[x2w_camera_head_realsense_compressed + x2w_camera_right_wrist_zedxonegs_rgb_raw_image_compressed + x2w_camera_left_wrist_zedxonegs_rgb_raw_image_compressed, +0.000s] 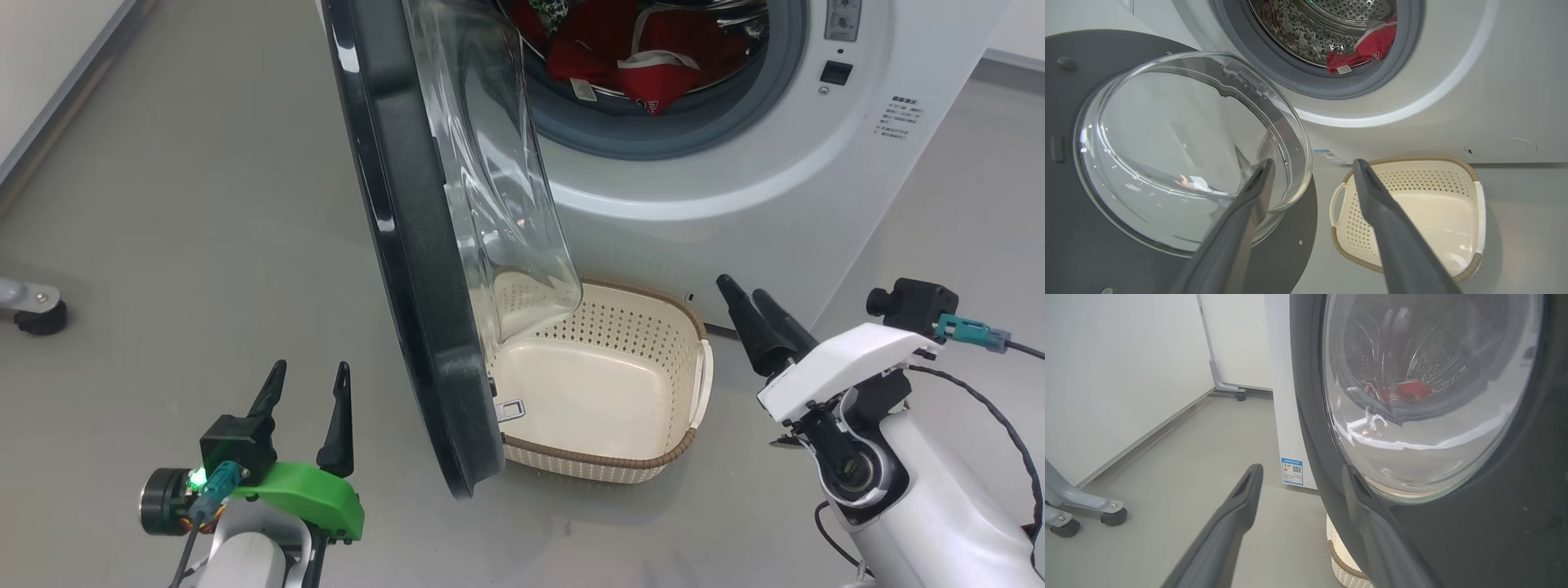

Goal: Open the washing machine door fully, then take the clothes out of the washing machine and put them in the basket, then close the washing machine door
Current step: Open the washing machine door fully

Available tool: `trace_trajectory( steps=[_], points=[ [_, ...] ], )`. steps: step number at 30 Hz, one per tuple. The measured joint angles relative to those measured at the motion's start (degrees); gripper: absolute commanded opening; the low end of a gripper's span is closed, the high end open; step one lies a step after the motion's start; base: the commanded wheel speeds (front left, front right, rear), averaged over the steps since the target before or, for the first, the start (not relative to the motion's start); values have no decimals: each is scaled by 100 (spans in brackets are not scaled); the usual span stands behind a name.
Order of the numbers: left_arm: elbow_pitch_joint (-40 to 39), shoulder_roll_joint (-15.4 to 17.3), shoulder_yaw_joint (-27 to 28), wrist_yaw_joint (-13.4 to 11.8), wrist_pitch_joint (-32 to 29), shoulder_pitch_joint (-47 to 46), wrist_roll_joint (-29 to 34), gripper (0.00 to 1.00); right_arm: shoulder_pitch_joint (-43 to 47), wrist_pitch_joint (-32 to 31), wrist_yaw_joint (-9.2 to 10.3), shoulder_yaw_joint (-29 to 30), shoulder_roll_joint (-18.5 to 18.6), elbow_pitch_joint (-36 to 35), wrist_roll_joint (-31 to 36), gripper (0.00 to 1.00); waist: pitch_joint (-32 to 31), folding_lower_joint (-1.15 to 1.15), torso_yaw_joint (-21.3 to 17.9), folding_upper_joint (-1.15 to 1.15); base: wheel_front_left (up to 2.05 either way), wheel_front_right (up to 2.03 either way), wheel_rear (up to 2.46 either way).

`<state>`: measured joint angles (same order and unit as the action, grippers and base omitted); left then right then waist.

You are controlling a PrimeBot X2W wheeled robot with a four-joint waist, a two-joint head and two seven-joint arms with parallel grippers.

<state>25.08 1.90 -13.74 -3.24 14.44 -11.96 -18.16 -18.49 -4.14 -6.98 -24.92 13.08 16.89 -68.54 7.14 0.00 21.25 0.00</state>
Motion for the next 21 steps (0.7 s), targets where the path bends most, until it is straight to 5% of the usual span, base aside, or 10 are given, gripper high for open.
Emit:
trace_trajectory(
  steps=[8, 11, 21],
  points=[
    [0, 1, 24, -1, 0, 21, 0, 100, -14, 1569, 18, -110, 281, 223, 1695, 100, -22, 0, -26, 0, 0, 0, 0],
    [-2, 1, 27, -2, 0, 21, 0, 100, -102, 2204, 238, -109, 381, 236, 2334, 100, -28, 0, -35, 0, 0, 0, 0],
    [-4, 2, 37, -5, 0, 23, 0, 100, -87, 1906, 777, -141, 336, 107, 3767, 100, -64, 0, -62, 0, 0, 0, 0]
  ],
)
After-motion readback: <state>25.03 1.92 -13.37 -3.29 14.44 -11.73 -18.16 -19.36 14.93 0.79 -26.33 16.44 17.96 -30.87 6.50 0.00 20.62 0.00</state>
